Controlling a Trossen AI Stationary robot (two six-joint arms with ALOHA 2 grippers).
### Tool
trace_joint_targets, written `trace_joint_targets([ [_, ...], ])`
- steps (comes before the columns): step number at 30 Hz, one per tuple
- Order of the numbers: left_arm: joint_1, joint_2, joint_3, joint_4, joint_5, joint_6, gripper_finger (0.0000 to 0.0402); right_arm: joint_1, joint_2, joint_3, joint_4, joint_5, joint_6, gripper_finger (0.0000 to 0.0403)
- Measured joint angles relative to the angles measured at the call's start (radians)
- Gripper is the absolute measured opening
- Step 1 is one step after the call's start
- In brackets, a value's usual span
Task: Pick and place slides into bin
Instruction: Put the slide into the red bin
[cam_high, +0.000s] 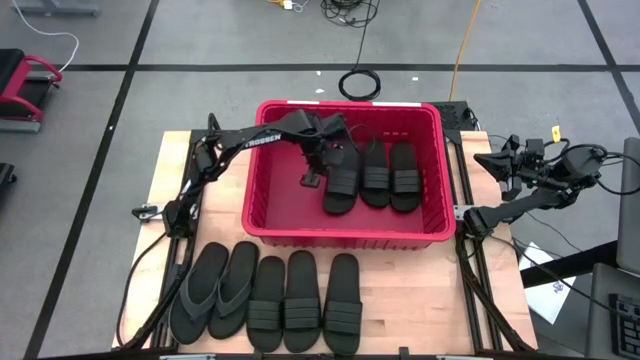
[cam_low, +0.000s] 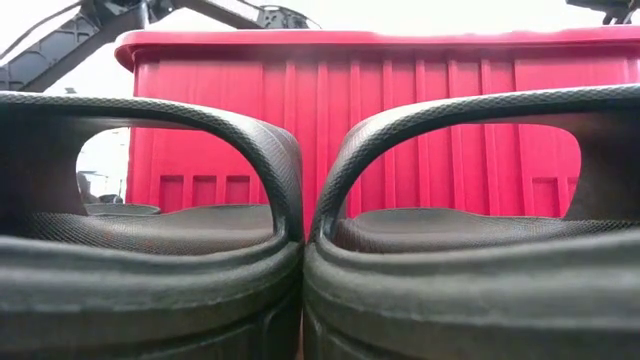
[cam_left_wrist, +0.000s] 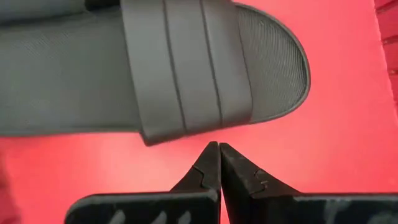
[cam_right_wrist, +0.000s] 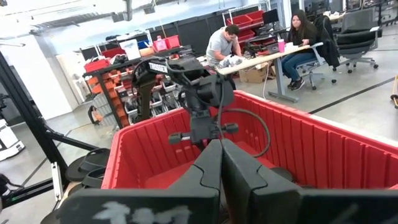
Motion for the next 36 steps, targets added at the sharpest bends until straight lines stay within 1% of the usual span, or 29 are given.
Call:
trace_joint_targets([
  [3,0.004,0.002,-0.054,0.036,0.026,-0.002,0.0,0.0,0.0,0.0,0.0,0.004,0.0,0.0],
  [8,-0.005,0.002,-0.141,0.038,0.024,-0.002,0.0,0.0,0.0,0.0,0.0,0.005,0.0,0.0],
  [12,-0.01,0.002,-0.173,0.051,0.02,-0.003,0.0,0.0,0.0,0.0,0.0,0.005,0.0,0.0],
  [27,-0.036,0.002,-0.179,0.181,0.045,-0.01,0.0,0.0,0.0,0.0,0.0,0.004,0.011,0.0],
  [36,-0.038,0.002,-0.179,0.184,0.048,-0.005,0.0,0.0,0.0,0.0,0.0,0.001,0.011,0.0],
])
